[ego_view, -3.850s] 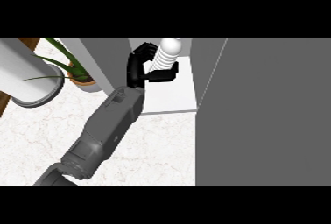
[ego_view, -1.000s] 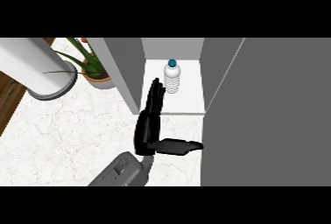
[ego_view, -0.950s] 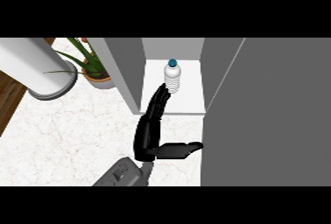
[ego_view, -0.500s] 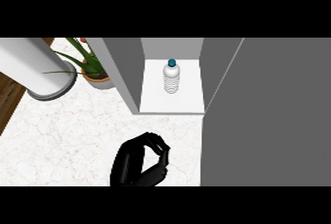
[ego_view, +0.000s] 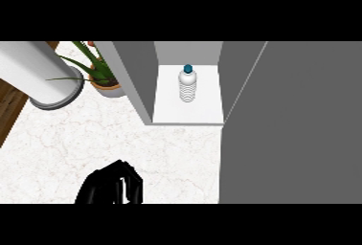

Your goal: Pick up the bottled water, place it into the cabinet and close the cabinet

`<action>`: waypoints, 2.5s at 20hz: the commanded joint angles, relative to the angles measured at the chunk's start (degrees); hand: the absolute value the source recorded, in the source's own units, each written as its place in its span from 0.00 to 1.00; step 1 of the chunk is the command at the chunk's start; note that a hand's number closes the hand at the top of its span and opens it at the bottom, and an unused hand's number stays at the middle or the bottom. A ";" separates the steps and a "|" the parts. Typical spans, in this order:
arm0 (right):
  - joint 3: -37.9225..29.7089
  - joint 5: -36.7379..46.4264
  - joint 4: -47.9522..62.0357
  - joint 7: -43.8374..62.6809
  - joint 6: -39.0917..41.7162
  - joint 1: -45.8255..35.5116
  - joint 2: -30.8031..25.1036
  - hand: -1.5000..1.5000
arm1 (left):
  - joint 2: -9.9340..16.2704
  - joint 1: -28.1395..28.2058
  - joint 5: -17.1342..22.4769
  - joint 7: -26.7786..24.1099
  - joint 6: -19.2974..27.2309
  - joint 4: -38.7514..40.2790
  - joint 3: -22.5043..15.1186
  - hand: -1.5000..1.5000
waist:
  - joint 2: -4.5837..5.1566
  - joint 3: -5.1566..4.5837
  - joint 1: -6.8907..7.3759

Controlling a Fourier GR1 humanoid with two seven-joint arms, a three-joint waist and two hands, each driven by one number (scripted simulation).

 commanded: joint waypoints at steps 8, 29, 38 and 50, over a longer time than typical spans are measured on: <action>3.04 6.77 -17.18 0.99 3.23 0.72 1.58 1.00 | 12.00 9.87 8.97 -2.92 -9.20 -9.16 11.18 0.00 | -0.55 -0.24 -0.42; 21.67 10.90 -16.65 11.45 2.20 -13.27 -2.80 1.00 | 23.18 22.50 18.54 -4.73 -18.69 -12.84 25.81 0.00 | -1.67 -1.13 1.87; 30.99 11.76 -12.96 17.73 -6.47 -22.63 -1.24 1.00 | 26.19 26.92 20.33 -5.75 -22.82 -12.93 29.63 0.00 | -2.00 -1.19 2.38; 43.50 13.85 -4.64 25.64 -22.42 -42.83 7.05 1.00 | 29.51 30.72 23.01 -6.89 -29.16 -11.26 35.11 0.00 | -1.69 -1.22 4.62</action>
